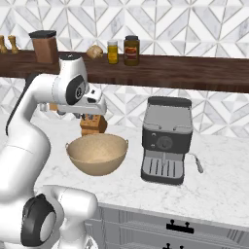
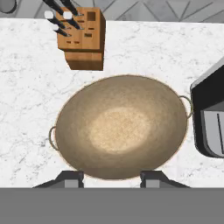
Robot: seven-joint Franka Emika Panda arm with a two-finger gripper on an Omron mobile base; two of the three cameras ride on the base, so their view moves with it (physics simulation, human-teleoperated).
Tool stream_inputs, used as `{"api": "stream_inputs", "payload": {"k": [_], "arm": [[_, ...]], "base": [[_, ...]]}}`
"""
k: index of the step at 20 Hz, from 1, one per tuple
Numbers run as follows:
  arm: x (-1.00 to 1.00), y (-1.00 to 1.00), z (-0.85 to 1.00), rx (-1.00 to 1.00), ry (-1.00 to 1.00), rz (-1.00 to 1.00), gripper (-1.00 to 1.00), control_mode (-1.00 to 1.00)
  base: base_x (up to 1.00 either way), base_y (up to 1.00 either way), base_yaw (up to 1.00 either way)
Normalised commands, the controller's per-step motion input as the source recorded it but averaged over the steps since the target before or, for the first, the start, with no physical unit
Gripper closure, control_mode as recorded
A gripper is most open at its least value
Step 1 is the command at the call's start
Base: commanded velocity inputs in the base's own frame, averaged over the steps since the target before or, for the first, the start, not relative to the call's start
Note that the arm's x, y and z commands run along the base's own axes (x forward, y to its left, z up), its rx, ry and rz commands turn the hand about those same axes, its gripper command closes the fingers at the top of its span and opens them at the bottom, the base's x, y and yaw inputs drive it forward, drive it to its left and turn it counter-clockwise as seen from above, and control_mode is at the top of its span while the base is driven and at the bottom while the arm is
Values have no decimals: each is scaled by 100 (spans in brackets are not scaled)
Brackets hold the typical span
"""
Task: Open the cabinet, pick up the bread from the cabinet and place it in the basket. Then move the basket to the dining counter.
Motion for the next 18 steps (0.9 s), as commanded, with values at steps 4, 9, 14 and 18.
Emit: {"api": "stream_inputs", "payload": {"k": [4, 9, 14, 18], "arm": [[-19, 0, 0, 0, 0, 0, -100, -100], [-88, -5, 26, 3, -46, -5, -100, -100], [-30, 17, 94, 9, -55, -13, -100, -100], [0, 63, 100, 1, -39, -9, -100, -100]], "base": [[0, 0, 0], [0, 0, 0], [0, 0, 0], [0, 0, 0]]}}
